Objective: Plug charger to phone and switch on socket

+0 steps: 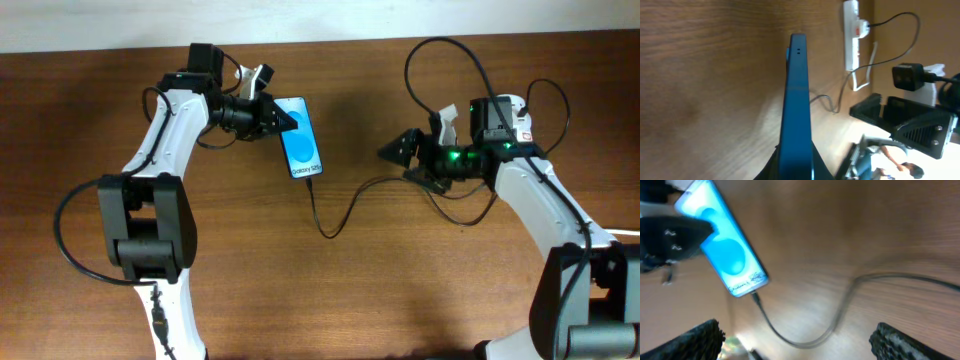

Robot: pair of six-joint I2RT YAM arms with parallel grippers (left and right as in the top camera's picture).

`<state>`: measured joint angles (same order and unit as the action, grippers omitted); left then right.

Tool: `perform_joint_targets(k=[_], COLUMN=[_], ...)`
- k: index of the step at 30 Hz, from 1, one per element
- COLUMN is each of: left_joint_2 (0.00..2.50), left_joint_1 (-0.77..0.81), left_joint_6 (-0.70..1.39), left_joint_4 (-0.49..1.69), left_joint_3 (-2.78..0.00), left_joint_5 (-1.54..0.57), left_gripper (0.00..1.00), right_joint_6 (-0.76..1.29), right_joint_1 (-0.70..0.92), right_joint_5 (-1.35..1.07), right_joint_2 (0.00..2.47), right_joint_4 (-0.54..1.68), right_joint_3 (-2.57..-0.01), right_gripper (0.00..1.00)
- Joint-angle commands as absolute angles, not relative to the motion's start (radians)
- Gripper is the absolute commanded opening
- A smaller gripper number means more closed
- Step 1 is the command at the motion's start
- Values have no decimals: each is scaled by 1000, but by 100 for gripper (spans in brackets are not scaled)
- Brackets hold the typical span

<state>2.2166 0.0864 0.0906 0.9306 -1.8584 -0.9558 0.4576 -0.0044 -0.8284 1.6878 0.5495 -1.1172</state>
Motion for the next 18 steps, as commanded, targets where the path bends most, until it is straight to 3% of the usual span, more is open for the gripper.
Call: perform_joint_targets(k=[1, 5, 18], left_joint_2=[2223, 2294, 2325], left_joint_1=[87, 84, 85], left_joint_6=[14, 2, 45], left_joint_4=[934, 981, 1009], left_joint_3=[-1861, -1861, -1861], left_joint_5=[-920, -916, -850], left_gripper=[0, 0, 2], right_joint_6=[338, 317, 311], right_joint_1=[-7, 9, 66], right_joint_5=[-681, -588, -537], right_joint_2=[1689, 1675, 1655], right_joint_4=[650, 760, 775], right_joint_3=[-1199, -1245, -1245], right_gripper=[98, 98, 98])
